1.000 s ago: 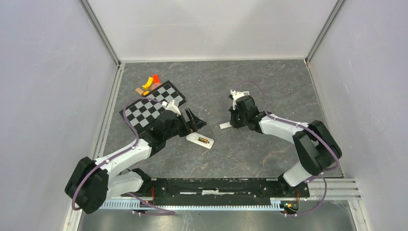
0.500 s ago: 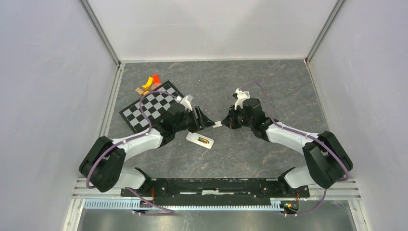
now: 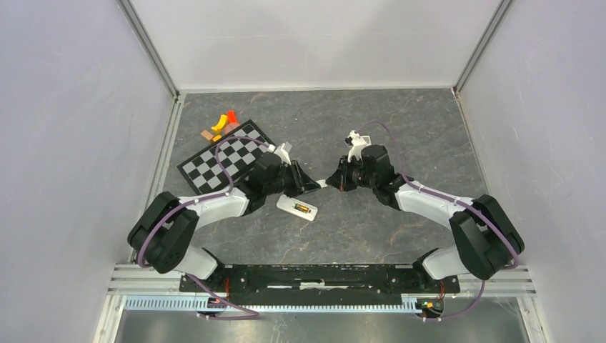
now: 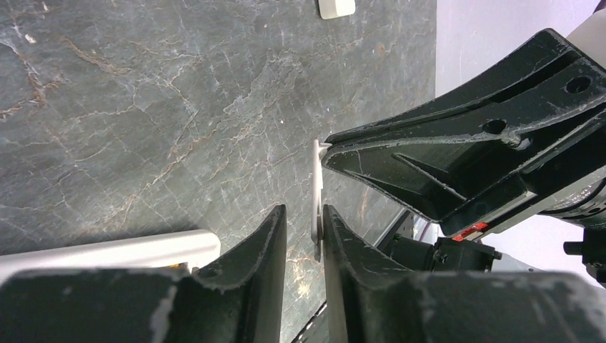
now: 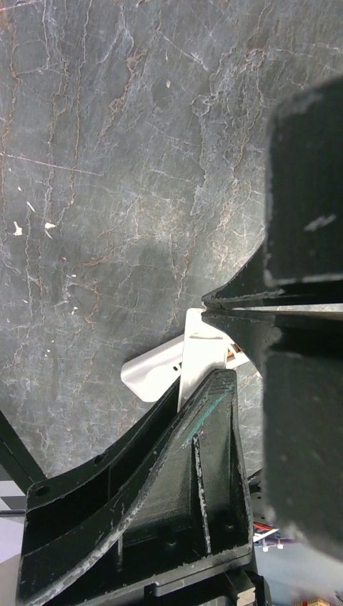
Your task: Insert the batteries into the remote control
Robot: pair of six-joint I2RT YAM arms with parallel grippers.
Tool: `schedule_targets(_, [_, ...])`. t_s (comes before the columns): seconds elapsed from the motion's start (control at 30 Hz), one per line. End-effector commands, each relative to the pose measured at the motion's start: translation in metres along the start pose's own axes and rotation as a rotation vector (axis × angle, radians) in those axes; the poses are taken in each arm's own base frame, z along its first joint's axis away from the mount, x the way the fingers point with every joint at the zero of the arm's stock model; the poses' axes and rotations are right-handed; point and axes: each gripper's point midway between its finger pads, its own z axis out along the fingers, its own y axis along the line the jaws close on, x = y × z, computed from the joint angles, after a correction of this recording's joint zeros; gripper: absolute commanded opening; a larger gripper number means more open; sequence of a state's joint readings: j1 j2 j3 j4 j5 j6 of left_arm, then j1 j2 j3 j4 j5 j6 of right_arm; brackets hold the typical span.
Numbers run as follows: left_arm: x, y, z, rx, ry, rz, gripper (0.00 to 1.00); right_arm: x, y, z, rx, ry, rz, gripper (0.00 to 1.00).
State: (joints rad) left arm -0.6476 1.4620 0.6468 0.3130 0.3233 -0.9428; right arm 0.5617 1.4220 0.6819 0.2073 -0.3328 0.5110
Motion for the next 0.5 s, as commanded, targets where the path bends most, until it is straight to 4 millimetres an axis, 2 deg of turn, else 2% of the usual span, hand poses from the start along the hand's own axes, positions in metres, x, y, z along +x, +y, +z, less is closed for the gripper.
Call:
schedule_targets(0.0, [-0.013,-0.022,0.004,0.066,-0.03,0.005,0.29,-0.008,0.009,0.0,-0.035,-0.022,-0.022,0.0])
schedule_targets(0.07, [-0.013,-0.021,0.005,0.065,-0.028,0.005,0.24,-0.009,0.009,0.0,-0.035,-0.022,-0.023,0.0])
schedule_targets(0.17, [-0.013,-0.022,0.007,0.079,-0.026,0.02,0.04,-0.009,0.01,-0.001,-0.04,-0.021,-0.028,0.0])
schedule_targets(0.2, [-0.014,-0.024,0.007,0.087,-0.028,0.034,0.02,-0.009,0.012,-0.002,-0.048,-0.015,-0.029,0.0])
schedule_targets(0.23, [-0.015,-0.026,0.007,0.095,-0.03,0.059,0.02,-0.008,0.014,-0.003,-0.059,-0.007,-0.03,0.09])
schedule_targets(0.3, [-0.019,-0.033,0.007,0.123,-0.036,0.138,0.02,-0.01,0.019,-0.007,-0.073,-0.011,-0.016,0.36])
schedule_targets(0.37, [-0.024,-0.039,0.004,0.142,-0.051,0.251,0.02,-0.017,0.025,-0.014,-0.087,-0.039,0.006,0.54])
schedule_targets(0.4, [-0.028,-0.041,0.002,0.151,-0.066,0.326,0.02,-0.022,0.029,-0.02,-0.092,-0.055,0.014,0.6])
schedule_targets(0.47, [-0.038,-0.048,-0.004,0.164,-0.108,0.473,0.02,-0.033,0.032,-0.031,-0.093,-0.084,0.043,0.65])
